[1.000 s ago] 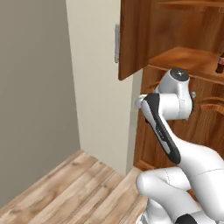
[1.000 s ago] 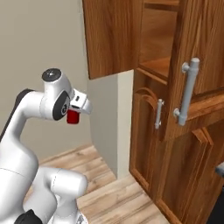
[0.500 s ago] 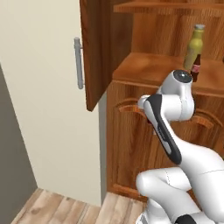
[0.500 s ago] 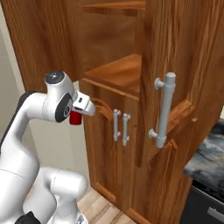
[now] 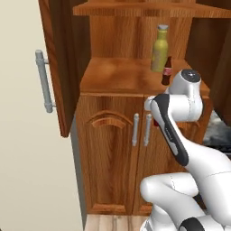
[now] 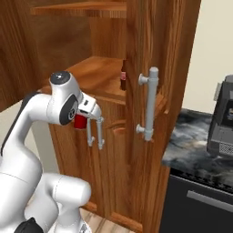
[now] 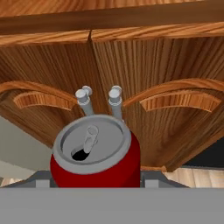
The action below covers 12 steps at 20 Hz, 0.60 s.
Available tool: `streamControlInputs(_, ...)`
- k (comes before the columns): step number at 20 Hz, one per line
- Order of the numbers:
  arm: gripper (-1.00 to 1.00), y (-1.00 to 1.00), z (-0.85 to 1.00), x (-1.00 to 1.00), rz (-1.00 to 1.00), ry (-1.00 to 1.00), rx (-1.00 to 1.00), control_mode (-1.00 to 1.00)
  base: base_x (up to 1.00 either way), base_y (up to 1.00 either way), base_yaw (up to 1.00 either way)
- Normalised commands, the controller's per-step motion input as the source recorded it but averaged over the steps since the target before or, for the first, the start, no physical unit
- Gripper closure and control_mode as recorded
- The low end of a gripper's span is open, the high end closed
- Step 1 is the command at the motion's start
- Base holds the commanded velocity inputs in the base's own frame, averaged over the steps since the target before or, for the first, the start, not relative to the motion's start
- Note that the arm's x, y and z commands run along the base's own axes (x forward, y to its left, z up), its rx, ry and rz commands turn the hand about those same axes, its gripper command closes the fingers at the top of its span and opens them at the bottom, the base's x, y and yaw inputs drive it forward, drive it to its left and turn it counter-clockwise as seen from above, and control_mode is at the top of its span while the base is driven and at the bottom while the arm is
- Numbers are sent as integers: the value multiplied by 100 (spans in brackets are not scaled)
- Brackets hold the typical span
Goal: Pick the juice, can, bottled drink from the counter and place them in the open cabinet.
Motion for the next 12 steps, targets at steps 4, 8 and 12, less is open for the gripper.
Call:
streamControlInputs(4,100,0,0,0,0,0,0,100,19,29,-25)
streamControlInputs(8,100,0,0,0,0,0,0,100,-8,29,-18)
streamControlInputs(12,100,0,0,0,0,0,0,100,-50,16,-20)
